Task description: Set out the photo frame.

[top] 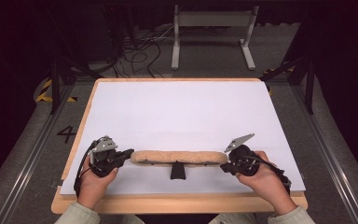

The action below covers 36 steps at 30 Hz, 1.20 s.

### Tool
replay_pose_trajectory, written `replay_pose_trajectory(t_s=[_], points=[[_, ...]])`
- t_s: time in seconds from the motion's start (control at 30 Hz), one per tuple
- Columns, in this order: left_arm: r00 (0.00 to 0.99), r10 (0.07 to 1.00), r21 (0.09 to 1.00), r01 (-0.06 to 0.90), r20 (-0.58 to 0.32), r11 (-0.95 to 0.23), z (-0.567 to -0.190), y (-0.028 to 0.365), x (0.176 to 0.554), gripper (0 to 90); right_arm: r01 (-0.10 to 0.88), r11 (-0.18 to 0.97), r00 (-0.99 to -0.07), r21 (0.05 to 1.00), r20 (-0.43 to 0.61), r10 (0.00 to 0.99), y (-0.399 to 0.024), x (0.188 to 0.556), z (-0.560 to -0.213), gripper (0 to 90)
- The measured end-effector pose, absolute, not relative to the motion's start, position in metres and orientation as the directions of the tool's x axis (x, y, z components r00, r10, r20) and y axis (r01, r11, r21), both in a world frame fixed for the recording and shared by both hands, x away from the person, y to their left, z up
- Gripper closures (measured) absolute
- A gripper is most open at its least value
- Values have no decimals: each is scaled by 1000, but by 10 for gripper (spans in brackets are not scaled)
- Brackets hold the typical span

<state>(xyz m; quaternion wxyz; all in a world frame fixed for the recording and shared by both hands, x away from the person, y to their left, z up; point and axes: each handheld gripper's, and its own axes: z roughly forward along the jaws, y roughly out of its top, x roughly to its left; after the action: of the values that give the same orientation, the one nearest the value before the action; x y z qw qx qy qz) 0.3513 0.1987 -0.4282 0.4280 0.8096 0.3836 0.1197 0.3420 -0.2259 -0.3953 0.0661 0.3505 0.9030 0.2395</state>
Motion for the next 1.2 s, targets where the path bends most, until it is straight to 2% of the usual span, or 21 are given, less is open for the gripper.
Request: replay_pose_trajectory(t_s=[0.33,0.47,1.2], points=[[678,724,783,515,-125,-348,-428,203,345,900,597,592,-716,541,27,697,-226,359,-398,900],[693,715,785,493,-92,-376,-427,202,342,900,597,600,-724,532,35,689,-222,360,-401,900],[783,613,782,447,-107,-434,-428,204,336,900,603,605,-717,521,21,696,-224,357,-403,900]])
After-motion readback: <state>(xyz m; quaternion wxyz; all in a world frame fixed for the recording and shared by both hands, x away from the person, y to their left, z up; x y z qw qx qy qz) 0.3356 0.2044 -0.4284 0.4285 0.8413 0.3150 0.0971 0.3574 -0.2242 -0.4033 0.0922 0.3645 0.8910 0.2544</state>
